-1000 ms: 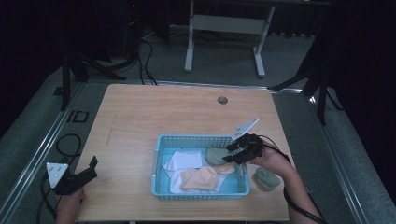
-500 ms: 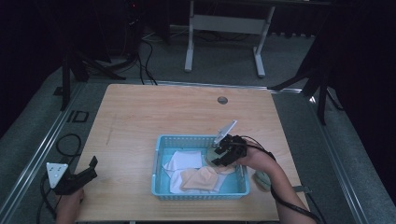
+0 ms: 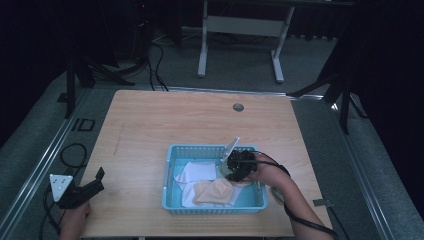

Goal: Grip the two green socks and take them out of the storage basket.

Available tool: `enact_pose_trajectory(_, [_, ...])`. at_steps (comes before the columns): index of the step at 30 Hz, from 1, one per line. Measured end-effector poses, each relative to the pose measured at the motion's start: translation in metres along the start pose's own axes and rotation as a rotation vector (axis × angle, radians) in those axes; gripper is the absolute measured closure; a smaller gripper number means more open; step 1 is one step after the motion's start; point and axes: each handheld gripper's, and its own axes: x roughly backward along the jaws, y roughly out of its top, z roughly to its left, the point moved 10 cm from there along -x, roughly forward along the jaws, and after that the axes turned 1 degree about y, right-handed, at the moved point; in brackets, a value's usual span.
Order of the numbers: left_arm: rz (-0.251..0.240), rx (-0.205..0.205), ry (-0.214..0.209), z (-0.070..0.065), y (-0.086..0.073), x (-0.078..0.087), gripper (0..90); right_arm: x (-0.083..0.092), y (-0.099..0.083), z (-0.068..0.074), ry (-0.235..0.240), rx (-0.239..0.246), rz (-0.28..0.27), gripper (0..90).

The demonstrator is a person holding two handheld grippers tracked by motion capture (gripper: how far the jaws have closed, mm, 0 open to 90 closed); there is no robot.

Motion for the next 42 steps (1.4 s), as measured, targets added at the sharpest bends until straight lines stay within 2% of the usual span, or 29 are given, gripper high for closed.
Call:
enact_pose_trajectory(5, [0.0,0.0,0.001,0.0,0.0,0.0,0.5,-0.002,-0.002,0.001,-0.006,0.007,0.025,64.6])
enact_pose_trajectory(9, [0.0,0.0,0.001,0.0,0.0,0.0,0.5,-0.001,0.0,0.0,-0.035,0.012,0.023,78.5])
enact_pose_trajectory(15, [0.001,0.002,0.001,0.0,0.0,0.0,0.5,0.01,0.006,0.0,-0.038,0.019,-0.013,80.7])
enact_pose_trajectory(22, [0.001,0.002,0.002,0.0,0.0,0.0,0.5,0.046,0.027,0.005,-0.018,0.039,-0.147,81.1])
enact_pose_trajectory(26, [0.001,0.001,0.002,0.0,0.0,0.0,0.5,0.07,0.035,0.007,-0.02,0.049,-0.2,81.2])
enact_pose_trajectory(30, [0.001,0.002,0.003,0.0,0.0,0.0,0.5,0.091,0.037,0.006,-0.046,0.065,-0.227,81.2])
enact_pose_trajectory(35, [0.001,0.002,0.004,0.0,0.0,0.0,0.5,0.118,0.032,-0.001,-0.079,0.056,-0.261,81.2])
enact_pose_trajectory(42, [0.002,0.003,0.007,0.0,0.0,0.0,0.5,0.148,0.009,-0.024,-0.143,-0.019,-0.306,81.1])
